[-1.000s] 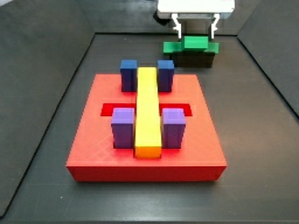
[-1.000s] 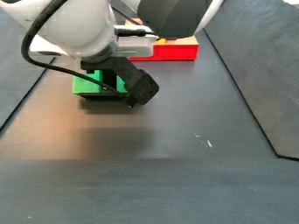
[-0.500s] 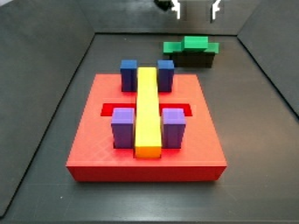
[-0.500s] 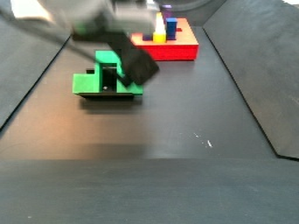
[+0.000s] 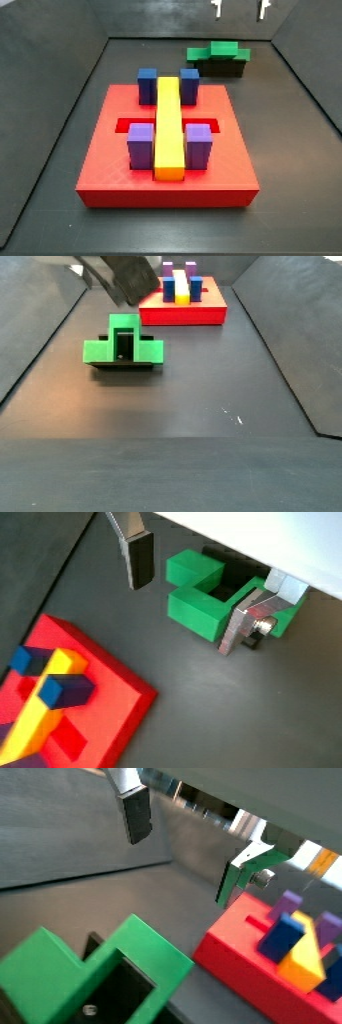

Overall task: Pick up the green object. Move up. Place the green object on the fixture. Regrasp the green object. Move to above the board. Insert the green object.
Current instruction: Regrasp the green object.

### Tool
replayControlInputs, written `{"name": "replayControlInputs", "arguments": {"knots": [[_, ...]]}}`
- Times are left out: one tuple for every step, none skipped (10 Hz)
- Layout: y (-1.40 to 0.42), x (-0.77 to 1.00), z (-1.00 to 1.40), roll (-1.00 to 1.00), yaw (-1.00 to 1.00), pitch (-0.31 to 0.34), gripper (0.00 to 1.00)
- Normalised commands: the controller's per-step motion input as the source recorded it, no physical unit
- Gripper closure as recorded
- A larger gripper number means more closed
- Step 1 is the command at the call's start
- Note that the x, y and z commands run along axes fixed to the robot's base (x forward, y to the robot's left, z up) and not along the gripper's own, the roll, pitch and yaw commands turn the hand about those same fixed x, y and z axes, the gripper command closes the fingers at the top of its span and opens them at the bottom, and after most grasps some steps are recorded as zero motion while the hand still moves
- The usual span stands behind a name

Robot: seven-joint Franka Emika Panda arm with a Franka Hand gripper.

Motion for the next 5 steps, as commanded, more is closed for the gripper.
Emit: {"name": "replayControlInputs", "arguments": {"knots": [[-0.20,0.14,0.08,1.00,0.08,-0.134,0.00],[-0.12,0.19,0.08,1.00,0.17,-0.097,0.00],[-0.03,0.20,0.06,1.00,0.26,0.000,0.00],[0.00,0.19,0.05,1.00,0.30,0.000,0.00],[0.00,0.20,0.05,1.00,0.30,0.000,0.00]]}}
